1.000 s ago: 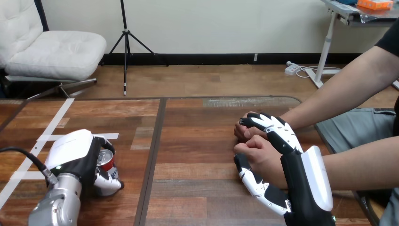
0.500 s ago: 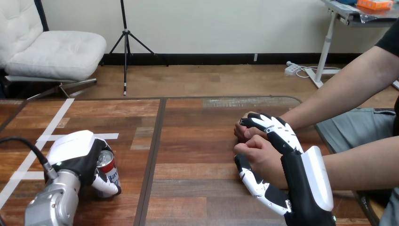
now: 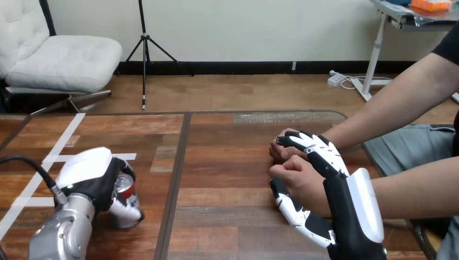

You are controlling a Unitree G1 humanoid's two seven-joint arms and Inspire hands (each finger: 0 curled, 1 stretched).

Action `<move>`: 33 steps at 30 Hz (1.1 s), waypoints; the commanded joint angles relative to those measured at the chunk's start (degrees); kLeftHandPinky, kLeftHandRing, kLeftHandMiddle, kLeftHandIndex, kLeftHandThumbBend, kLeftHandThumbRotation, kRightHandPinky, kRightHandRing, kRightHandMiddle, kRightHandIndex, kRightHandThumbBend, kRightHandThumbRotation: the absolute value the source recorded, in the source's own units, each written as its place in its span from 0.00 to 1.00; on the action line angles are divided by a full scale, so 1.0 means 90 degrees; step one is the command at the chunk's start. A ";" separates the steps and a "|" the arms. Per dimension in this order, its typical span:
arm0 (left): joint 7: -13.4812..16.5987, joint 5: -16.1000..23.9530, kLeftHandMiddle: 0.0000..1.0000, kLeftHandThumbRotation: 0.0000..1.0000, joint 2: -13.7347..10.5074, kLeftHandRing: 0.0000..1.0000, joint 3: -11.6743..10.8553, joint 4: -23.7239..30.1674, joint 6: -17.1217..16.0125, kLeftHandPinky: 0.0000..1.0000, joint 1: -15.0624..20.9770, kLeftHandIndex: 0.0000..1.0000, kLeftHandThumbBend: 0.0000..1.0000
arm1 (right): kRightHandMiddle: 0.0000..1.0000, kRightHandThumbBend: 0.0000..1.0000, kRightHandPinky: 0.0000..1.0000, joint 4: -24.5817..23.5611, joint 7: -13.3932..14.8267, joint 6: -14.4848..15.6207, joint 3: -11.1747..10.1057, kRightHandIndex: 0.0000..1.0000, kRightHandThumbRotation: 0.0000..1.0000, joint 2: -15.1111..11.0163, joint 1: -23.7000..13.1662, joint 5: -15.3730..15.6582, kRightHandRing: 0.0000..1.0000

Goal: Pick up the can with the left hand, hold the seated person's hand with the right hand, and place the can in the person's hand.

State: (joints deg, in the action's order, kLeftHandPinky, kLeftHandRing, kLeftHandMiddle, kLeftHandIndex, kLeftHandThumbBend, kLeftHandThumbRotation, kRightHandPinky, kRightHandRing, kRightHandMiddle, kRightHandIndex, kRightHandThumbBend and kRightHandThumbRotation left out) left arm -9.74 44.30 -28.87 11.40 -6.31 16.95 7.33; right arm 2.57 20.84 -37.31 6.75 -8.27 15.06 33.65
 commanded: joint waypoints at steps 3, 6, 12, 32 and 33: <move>0.0866 -0.0271 0.50 0.00 0.0110 0.44 -0.0324 0.0207 -0.0459 0.39 0.0194 0.53 0.83 | 0.84 0.33 0.96 -0.0292 0.0022 -0.0005 -0.0048 0.76 0.39 -0.0026 -0.0341 -0.0039 0.90; 0.1129 -0.0353 0.48 0.00 0.0153 0.43 -0.0356 0.0181 -0.0575 0.38 0.0151 0.50 0.81 | 0.84 0.33 0.96 -0.0287 0.0016 -0.0011 -0.0045 0.76 0.38 -0.0032 -0.0343 -0.0055 0.90; 0.1564 -0.0520 0.47 0.00 0.0234 0.42 -0.0407 0.0119 -0.0744 0.39 0.0097 0.48 0.80 | 0.84 0.33 0.96 -0.0281 0.0026 -0.0012 -0.0044 0.76 0.37 -0.0042 -0.0347 -0.0048 0.90; 0.2223 -0.0848 0.46 0.00 0.0242 0.42 -0.0458 -0.0028 -0.1328 0.39 0.0012 0.48 0.76 | 0.84 0.33 0.96 -0.0247 0.0041 -0.0038 -0.0030 0.76 0.37 -0.0057 -0.0362 -0.0075 0.89; 0.2237 -0.0842 0.46 0.00 0.0240 0.42 -0.0453 -0.0028 -0.1326 0.39 0.0009 0.48 0.76 | 0.84 0.33 0.96 -0.0247 0.0039 -0.0036 -0.0029 0.76 0.37 -0.0057 -0.0361 -0.0078 0.89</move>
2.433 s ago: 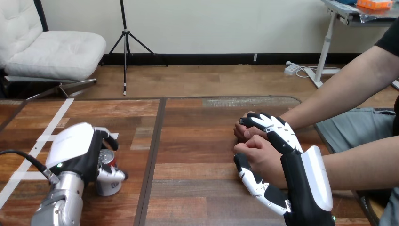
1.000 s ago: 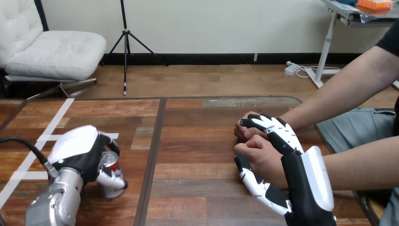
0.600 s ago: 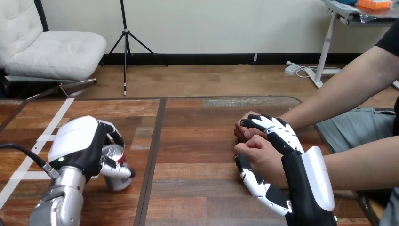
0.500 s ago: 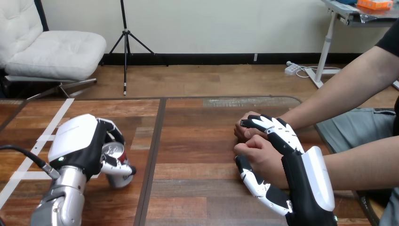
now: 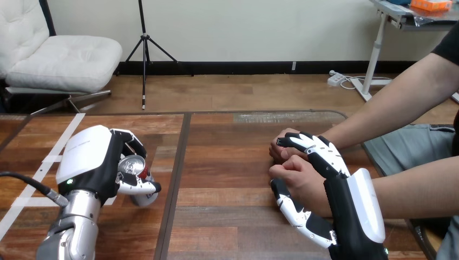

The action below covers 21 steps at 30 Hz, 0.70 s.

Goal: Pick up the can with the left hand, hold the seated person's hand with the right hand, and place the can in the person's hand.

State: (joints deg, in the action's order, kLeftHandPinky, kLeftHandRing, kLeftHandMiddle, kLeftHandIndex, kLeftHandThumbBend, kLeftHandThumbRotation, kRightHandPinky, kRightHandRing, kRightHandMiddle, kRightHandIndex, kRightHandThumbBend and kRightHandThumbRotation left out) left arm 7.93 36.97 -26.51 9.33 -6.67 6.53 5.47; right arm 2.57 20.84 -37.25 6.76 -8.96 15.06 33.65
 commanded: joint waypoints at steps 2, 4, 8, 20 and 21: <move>0.0289 -0.0021 0.46 0.00 -0.0025 0.41 -0.0214 0.0011 -0.0166 0.38 0.0213 0.48 0.75 | 0.84 0.33 0.96 -0.0247 0.0037 -0.0040 -0.0030 0.76 0.37 0.0020 -0.0360 -0.0080 0.90; 0.0311 -0.0026 0.46 0.00 -0.0026 0.41 -0.0211 0.0002 -0.0177 0.38 0.0212 0.48 0.75 | 0.84 0.33 0.96 -0.0261 0.0030 -0.0023 -0.0029 0.76 0.37 0.0025 -0.0355 -0.0080 0.90; 0.0355 -0.0028 0.46 0.00 -0.0024 0.41 -0.0205 -0.0022 -0.0191 0.38 0.0217 0.48 0.75 | 0.84 0.33 0.96 -0.0259 0.0020 -0.0025 -0.0027 0.76 0.37 0.0022 -0.0354 -0.0092 0.90; 0.0385 -0.0064 0.45 0.00 -0.0024 0.40 -0.0207 -0.0033 -0.0255 0.37 0.0196 0.47 0.76 | 0.84 0.33 0.96 -0.0264 0.0019 -0.0008 -0.0029 0.76 0.36 0.0017 -0.0348 -0.0079 0.90; 0.0384 -0.0075 0.45 0.00 -0.0020 0.40 -0.0211 -0.0036 -0.0263 0.37 0.0196 0.47 0.75 | 0.84 0.33 0.96 -0.0271 0.0013 0.0005 -0.0031 0.77 0.36 0.0019 -0.0342 -0.0082 0.90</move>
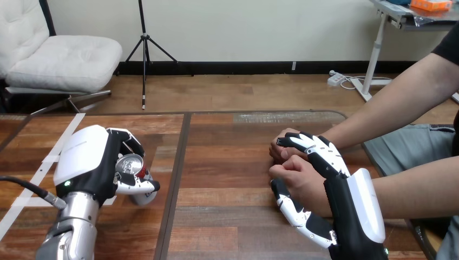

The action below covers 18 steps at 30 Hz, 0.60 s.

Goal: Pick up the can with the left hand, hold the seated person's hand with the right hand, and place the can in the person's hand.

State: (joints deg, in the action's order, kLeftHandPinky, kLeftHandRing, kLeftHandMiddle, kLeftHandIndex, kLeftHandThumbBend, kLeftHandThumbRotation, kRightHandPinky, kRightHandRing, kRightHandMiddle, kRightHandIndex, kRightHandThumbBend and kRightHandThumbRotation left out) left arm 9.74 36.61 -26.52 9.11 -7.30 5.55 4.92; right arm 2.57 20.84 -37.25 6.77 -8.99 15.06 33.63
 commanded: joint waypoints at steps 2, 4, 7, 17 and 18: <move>0.0184 -0.0046 0.45 0.00 -0.0016 0.40 -0.0189 0.0031 -0.0161 0.36 0.0258 0.47 0.75 | 0.84 0.33 0.96 -0.0277 0.0009 0.0018 -0.0033 0.77 0.36 0.0026 -0.0337 -0.0081 0.90; 0.0199 -0.0056 0.45 0.00 -0.0017 0.40 -0.0190 0.0008 -0.0185 0.36 0.0266 0.47 0.76 | 0.84 0.33 0.96 -0.0286 0.0006 0.0039 -0.0034 0.77 0.37 0.0026 -0.0337 -0.0069 0.90; 0.0206 -0.0068 0.45 0.00 -0.0005 0.40 -0.0194 0.0003 -0.0183 0.36 0.0275 0.47 0.76 | 0.84 0.33 0.96 -0.0284 0.0015 0.0057 -0.0036 0.77 0.37 0.0028 -0.0342 -0.0056 0.90; 0.0209 -0.0076 0.44 0.00 -0.0014 0.39 -0.0171 0.0018 -0.0263 0.35 0.0286 0.47 0.76 | 0.84 0.34 0.96 -0.0320 0.0011 0.0087 -0.0045 0.77 0.37 0.0018 -0.0336 -0.0066 0.90; 0.0212 -0.0092 0.44 0.00 -0.0007 0.39 -0.0173 0.0027 -0.0287 0.35 0.0282 0.47 0.76 | 0.84 0.34 0.96 -0.0336 0.0012 0.0105 -0.0053 0.77 0.37 0.0017 -0.0332 -0.0054 0.90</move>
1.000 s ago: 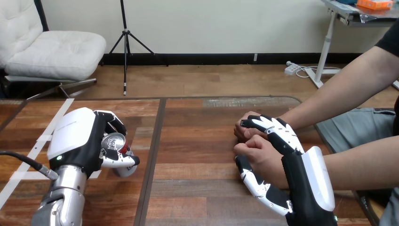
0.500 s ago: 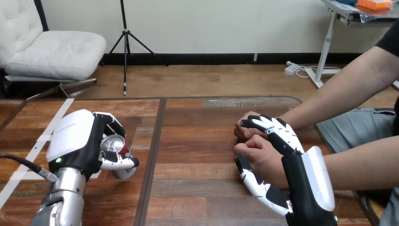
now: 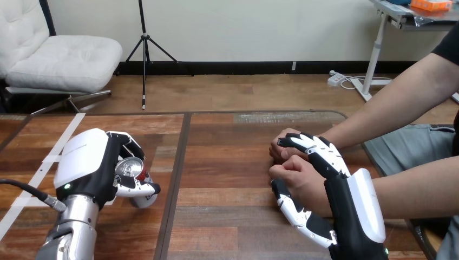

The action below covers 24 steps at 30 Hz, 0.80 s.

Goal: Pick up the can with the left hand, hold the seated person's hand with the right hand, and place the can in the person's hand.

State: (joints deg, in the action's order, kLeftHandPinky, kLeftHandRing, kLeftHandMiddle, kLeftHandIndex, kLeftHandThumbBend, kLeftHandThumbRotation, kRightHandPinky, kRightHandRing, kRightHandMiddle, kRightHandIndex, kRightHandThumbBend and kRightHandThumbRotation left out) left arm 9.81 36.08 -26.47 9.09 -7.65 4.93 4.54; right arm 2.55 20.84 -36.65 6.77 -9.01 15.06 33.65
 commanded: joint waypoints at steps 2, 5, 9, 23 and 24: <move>0.0209 -0.0053 0.44 0.00 -0.0001 0.39 -0.0175 0.0075 -0.0247 0.35 0.0321 0.47 0.76 | 0.85 0.34 0.96 -0.0354 0.0016 0.0060 -0.0061 0.77 0.36 0.0017 -0.0327 -0.0040 0.90; 0.0208 -0.0041 0.44 0.00 0.0009 0.39 -0.0158 0.0130 -0.0265 0.34 0.0311 0.46 0.76 | 0.85 0.36 0.95 -0.0391 0.0009 0.0131 -0.0082 0.77 0.35 0.0015 -0.0312 -0.0031 0.90; 0.0218 -0.0098 0.44 0.00 0.0058 0.38 -0.0161 0.0195 -0.0348 0.34 0.0287 0.46 0.76 | 0.86 0.37 0.95 -0.0420 -0.0043 0.0156 -0.0106 0.78 0.32 -0.0024 -0.0306 -0.0128 0.90; 0.0245 -0.0150 0.44 0.00 0.0157 0.38 -0.0109 0.0541 -0.0698 0.32 0.0187 0.46 0.77 | 0.90 0.52 0.88 -0.0971 -0.0164 0.0657 -0.0405 0.86 0.16 -0.0171 -0.0214 0.0014 0.91; 0.0264 -0.0147 0.44 0.00 0.0160 0.38 -0.0098 0.0579 -0.0766 0.32 0.0174 0.46 0.77 | 0.90 0.53 0.88 -0.1056 -0.0156 0.0746 -0.0460 0.86 0.16 -0.0195 -0.0209 0.0094 0.92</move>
State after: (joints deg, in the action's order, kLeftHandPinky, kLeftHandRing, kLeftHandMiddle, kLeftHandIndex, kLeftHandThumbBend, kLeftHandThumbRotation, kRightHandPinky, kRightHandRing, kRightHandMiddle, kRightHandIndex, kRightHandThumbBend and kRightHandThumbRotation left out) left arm 10.23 34.77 -25.67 9.09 -7.01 0.99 4.26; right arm -1.08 19.44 -31.96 5.62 -9.49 15.27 33.75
